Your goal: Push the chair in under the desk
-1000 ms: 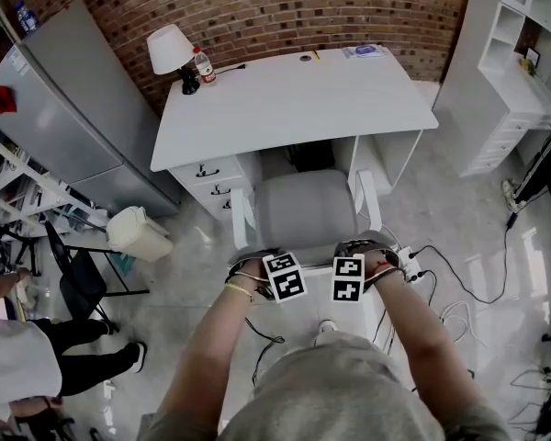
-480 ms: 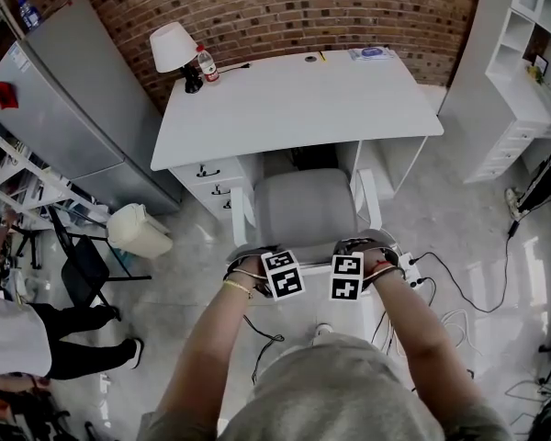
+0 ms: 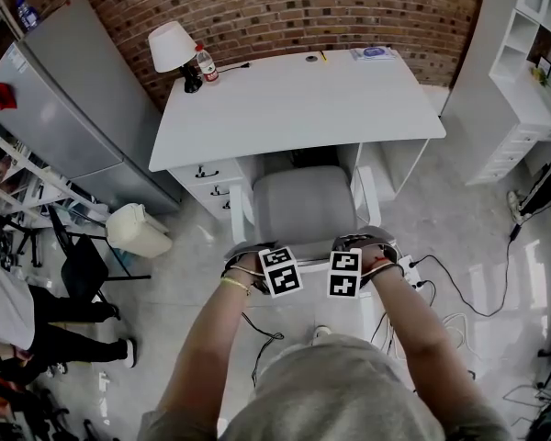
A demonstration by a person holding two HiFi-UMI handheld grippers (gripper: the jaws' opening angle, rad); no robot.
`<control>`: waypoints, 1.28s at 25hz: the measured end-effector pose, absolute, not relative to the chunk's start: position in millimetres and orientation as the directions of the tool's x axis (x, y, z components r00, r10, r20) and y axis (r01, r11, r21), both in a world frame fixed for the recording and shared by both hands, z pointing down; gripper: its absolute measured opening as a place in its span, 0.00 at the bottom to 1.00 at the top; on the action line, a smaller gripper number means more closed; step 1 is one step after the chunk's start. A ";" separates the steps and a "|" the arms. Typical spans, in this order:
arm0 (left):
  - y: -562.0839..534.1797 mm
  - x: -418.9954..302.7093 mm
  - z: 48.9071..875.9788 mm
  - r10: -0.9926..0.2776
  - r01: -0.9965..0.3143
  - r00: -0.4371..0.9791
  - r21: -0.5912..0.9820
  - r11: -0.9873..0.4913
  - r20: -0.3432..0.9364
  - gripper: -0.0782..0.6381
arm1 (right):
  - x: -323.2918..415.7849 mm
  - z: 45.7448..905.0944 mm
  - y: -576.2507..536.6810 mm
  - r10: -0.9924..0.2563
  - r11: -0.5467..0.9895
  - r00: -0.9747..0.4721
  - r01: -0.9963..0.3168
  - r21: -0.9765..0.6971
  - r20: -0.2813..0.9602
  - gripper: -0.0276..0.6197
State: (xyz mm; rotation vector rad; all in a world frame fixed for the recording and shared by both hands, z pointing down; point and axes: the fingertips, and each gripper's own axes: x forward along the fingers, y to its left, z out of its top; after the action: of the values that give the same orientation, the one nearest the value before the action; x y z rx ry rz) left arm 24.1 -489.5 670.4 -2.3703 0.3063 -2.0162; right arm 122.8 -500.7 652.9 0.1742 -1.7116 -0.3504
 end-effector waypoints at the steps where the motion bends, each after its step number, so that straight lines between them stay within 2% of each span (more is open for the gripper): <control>1: -491.0 24.3 670.5 -0.160 -0.141 0.149 -0.140 -0.980 0.976 0.20 | 123.1 653.0 -502.3 -0.311 0.941 -0.173 0.084 0.329 0.935 0.06; 32: -529.8 17.1 670.2 -0.168 -0.117 0.153 -0.152 -0.982 0.974 0.20 | 116.4 653.6 -537.2 -0.320 0.939 -0.166 0.072 0.335 0.933 0.06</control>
State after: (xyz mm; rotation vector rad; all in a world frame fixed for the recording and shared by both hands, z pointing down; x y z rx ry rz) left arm 17.1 -529.8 670.2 -2.3541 0.2913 -1.9980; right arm 116.4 -537.2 653.6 0.1896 -1.7063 -0.3489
